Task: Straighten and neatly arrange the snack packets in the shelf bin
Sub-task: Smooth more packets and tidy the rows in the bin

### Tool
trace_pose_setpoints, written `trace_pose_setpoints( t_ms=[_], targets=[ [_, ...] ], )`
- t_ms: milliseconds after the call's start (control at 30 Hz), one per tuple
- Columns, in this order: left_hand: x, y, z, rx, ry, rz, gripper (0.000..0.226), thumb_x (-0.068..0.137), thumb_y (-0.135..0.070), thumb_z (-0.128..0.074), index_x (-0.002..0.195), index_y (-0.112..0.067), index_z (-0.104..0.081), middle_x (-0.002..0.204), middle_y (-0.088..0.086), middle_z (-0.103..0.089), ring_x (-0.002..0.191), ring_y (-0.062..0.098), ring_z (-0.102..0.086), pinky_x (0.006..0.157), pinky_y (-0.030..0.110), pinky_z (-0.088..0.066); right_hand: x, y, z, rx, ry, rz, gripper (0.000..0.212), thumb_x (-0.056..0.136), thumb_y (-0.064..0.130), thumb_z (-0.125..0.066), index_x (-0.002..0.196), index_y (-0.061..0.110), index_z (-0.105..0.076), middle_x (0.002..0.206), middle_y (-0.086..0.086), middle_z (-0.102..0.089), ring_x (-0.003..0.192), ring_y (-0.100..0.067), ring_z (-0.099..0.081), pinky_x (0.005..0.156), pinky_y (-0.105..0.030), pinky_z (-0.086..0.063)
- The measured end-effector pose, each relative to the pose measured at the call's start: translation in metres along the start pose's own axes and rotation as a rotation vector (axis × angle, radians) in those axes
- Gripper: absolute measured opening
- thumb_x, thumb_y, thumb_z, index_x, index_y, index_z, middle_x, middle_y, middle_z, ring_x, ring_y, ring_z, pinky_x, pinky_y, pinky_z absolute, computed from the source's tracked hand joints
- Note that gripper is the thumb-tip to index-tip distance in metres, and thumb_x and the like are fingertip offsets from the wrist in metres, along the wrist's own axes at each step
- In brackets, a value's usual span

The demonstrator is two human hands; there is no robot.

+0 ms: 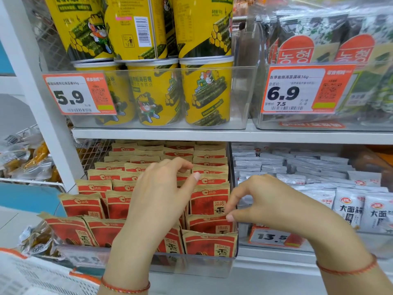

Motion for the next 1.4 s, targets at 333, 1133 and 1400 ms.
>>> trace_pose_setpoints(
  t_ms=[333,1133,1400],
  targets=[
    [-0.007,-0.017,-0.004,-0.67,0.188,0.005,0.053,0.08,-0.07,-0.038,0.117,-0.04,-0.061,0.104,-0.029,-0.068,0.1,-0.016,-0.059,0.083,0.014,-0.045,-0.017,0.008,0.056,0.427,-0.581,0.252,0.011,0.09,0.032,-0.059,0.079,0.031,-0.062,0.077,0.012,-0.066,0.072,-0.005,-0.06,0.067,-0.022,-0.046],
    [-0.006,-0.028,-0.032,-1.155,0.244,0.133,0.04,0.087,-0.04,-0.051,0.113,-0.015,-0.067,0.102,0.003,-0.075,0.089,0.013,-0.069,0.074,0.02,-0.053,-0.029,0.008,0.071,1.106,-0.639,0.269,0.01,0.08,0.021,-0.071,0.089,0.019,-0.074,0.078,0.0,-0.073,0.071,-0.011,-0.068,0.056,-0.022,-0.053],
    [-0.01,-0.02,-0.042,-1.115,0.286,0.266,0.059,0.074,-0.055,-0.051,0.122,-0.024,-0.065,0.126,0.002,-0.067,0.12,0.022,-0.06,0.101,0.039,-0.047,-0.033,0.023,0.069,1.099,-0.61,0.261,0.009,0.075,0.031,-0.063,0.08,0.025,-0.067,0.068,0.012,-0.069,0.06,-0.003,-0.066,0.055,-0.015,-0.05]
  ],
)
Point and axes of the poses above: each hand's wrist, its own x-axis towards the middle knuckle, its own z-axis out of the back of the hand, y = z × x, the point moved 8 cm from there along x, towards the middle knuckle
